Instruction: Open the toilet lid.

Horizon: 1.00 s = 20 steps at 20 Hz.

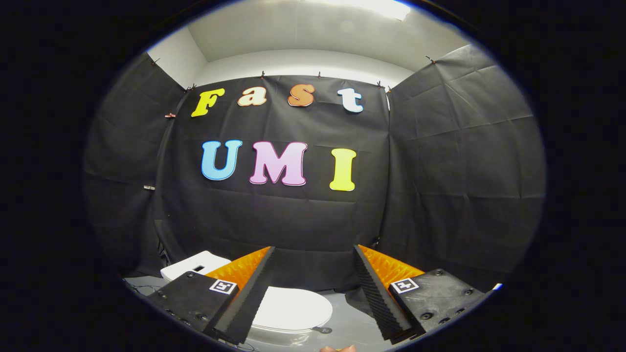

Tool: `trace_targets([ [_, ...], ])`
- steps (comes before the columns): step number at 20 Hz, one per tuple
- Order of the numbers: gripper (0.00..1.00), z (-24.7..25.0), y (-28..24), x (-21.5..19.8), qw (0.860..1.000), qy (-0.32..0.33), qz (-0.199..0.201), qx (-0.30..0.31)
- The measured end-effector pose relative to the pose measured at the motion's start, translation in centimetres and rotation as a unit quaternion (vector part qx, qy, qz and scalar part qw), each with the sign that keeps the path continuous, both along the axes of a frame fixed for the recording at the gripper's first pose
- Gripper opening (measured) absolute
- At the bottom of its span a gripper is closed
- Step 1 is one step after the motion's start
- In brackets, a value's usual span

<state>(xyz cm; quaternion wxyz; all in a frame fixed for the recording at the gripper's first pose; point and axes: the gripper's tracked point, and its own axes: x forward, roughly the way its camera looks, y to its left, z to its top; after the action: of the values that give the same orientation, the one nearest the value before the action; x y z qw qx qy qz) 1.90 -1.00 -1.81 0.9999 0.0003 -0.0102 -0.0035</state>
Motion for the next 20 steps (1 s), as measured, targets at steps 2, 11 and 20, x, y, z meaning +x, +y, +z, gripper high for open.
trace_targets([
  [2,0.98,-1.2,0.3,0.7,1.000,0.005,0.012,0.014],
  [11,0.99,-11.3,-2.4,4.7,0.999,0.044,0.019,0.020],
  [20,0.99,-24.7,-2.3,6.0,0.971,0.186,0.068,0.135],
])
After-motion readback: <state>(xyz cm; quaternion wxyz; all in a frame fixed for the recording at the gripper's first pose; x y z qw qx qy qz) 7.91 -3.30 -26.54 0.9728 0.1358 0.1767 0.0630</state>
